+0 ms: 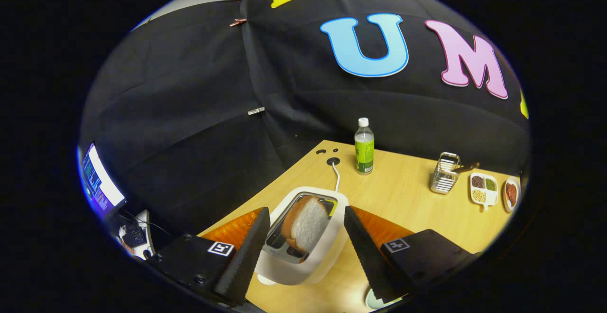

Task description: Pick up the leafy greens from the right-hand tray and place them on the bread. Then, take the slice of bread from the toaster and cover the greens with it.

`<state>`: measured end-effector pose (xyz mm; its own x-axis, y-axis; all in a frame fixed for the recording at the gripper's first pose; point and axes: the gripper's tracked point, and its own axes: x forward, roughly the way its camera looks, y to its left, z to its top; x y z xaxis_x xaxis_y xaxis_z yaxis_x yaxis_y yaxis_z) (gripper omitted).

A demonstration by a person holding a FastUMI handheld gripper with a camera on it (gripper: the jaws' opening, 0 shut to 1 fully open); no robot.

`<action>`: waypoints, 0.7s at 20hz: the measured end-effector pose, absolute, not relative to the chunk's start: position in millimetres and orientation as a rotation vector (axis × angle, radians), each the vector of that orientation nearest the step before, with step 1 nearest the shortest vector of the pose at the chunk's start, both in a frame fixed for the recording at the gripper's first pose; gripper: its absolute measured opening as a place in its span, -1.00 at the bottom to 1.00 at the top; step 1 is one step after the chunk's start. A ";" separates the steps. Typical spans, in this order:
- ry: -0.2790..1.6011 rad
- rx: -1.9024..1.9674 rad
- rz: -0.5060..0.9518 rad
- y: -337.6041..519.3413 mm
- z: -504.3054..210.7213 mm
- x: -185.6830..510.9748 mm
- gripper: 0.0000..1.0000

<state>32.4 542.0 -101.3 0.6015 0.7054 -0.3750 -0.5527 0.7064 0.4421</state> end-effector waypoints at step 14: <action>0.697 0.287 0.505 565.8 -164.6 53.2 -0.52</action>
